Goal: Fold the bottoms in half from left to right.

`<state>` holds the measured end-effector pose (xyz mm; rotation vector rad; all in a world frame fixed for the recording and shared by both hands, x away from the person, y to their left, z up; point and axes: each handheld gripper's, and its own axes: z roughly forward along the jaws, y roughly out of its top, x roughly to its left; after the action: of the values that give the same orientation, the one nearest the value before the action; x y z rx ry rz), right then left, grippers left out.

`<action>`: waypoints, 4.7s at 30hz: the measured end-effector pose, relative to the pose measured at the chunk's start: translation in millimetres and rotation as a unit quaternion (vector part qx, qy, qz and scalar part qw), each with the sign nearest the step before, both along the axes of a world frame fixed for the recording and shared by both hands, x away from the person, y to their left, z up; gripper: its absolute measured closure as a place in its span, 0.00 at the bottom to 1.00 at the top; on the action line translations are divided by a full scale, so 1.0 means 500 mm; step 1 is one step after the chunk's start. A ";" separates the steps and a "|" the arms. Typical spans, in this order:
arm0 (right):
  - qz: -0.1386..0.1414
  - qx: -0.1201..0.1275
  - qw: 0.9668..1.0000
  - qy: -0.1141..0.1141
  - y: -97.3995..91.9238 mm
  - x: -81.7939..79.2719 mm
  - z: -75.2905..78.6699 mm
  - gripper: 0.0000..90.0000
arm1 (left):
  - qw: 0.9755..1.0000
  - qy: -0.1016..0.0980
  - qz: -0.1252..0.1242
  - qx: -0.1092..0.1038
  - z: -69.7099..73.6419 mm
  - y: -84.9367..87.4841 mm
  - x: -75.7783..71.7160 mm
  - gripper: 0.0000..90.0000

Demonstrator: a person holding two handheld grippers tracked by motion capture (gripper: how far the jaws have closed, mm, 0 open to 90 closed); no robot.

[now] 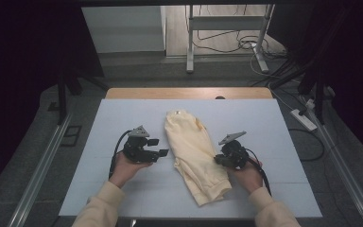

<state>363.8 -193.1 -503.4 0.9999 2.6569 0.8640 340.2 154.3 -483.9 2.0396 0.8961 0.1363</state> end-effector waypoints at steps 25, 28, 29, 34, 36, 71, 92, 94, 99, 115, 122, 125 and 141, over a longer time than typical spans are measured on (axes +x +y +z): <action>0.087 0.054 0.993 -0.060 0.065 -0.081 0.072 0.44 | 1.000 -0.002 -0.001 0.005 -0.001 -0.001 0.000 0.37; 0.096 0.056 0.992 -0.054 0.073 -0.085 0.072 0.44 | 1.000 -0.005 0.000 0.005 0.000 -0.004 0.000 0.37; 0.098 0.057 0.992 -0.052 0.075 -0.086 0.072 0.44 | 1.000 -0.007 -0.001 0.005 0.001 -0.006 -0.001 0.37; 0.107 0.052 0.992 -0.037 0.087 -0.092 0.063 0.43 | 1.000 -0.008 -0.002 0.010 0.001 -0.008 -0.001 0.36; 0.114 0.046 0.992 -0.032 0.092 -0.096 0.059 0.46 | 1.000 -0.007 -0.001 0.008 0.001 -0.006 -0.001 0.36; 0.155 0.030 0.987 -0.009 0.124 -0.113 0.038 0.72 | 1.000 -0.005 0.003 0.008 0.000 0.002 0.001 0.35; 0.043 0.053 0.997 -0.041 0.041 -0.062 0.054 0.41 | 1.000 -0.005 0.003 0.009 0.000 0.001 0.000 0.35; 0.037 0.049 0.997 -0.040 0.039 -0.059 0.051 0.40 | 1.000 -0.006 0.003 0.009 0.000 0.001 0.000 0.35; 0.024 0.042 0.998 -0.036 0.034 -0.053 0.045 0.39 | 1.000 -0.006 0.004 0.008 0.000 0.002 0.000 0.35; 0.008 0.010 1.000 -0.017 0.029 -0.039 0.015 0.35 | 1.000 -0.006 0.002 0.012 -0.001 0.000 0.000 0.34; 0.002 -0.010 1.000 0.007 0.030 -0.030 -0.013 0.35 | 1.000 -0.007 0.003 0.012 -0.001 0.000 0.000 0.34; -0.002 -0.006 1.000 0.019 0.029 -0.028 -0.017 0.36 | 1.000 -0.006 0.003 0.013 -0.002 0.000 0.000 0.34; 0.029 0.031 0.997 0.057 0.032 -0.054 -0.012 0.87 | 1.000 -0.006 0.004 0.010 -0.004 0.001 0.005 0.34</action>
<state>336.8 -177.2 -509.2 1.0206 2.7825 0.9323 342.7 154.9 -485.6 2.0520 0.8981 0.1634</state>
